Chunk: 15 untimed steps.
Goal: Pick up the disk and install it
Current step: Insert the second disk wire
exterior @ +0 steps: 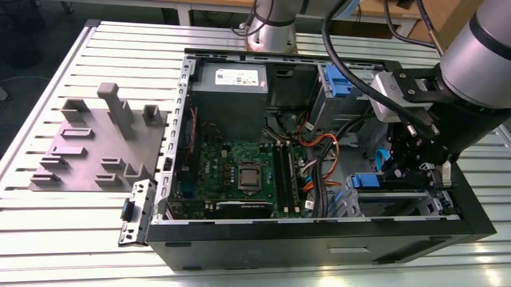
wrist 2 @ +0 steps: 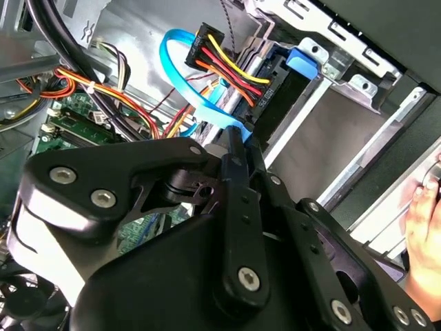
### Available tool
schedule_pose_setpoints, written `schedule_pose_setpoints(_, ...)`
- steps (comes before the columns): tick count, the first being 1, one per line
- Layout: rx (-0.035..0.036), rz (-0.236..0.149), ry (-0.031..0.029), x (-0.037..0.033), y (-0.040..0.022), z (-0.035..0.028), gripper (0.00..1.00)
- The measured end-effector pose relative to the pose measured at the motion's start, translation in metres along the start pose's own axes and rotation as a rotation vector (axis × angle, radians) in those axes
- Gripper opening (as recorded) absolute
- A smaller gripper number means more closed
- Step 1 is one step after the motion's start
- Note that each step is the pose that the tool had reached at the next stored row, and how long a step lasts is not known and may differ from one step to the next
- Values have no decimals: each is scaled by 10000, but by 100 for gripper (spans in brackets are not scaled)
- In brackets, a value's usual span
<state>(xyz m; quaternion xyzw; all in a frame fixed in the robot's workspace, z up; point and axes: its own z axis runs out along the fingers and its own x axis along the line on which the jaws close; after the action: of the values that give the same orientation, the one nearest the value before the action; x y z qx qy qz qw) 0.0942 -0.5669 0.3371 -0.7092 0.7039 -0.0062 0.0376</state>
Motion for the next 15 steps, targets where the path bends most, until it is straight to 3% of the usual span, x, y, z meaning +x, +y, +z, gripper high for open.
schedule_pose_setpoints(15, 1, 6, -102, 17, -12, 30, 16)
